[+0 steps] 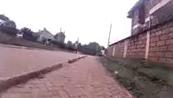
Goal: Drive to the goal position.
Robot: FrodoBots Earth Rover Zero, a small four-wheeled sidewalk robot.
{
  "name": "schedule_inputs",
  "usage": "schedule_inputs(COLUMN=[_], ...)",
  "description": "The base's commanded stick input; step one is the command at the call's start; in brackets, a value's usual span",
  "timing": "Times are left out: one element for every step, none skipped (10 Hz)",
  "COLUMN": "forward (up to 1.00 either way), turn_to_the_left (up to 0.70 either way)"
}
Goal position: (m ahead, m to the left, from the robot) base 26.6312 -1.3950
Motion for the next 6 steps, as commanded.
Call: schedule_inputs(forward=[0.50, 0.50, 0.50, 0.50, 0.50, 0.50], turn_to_the_left=[-0.07, 0.03, 0.01, 0.00, 0.17, 0.12])
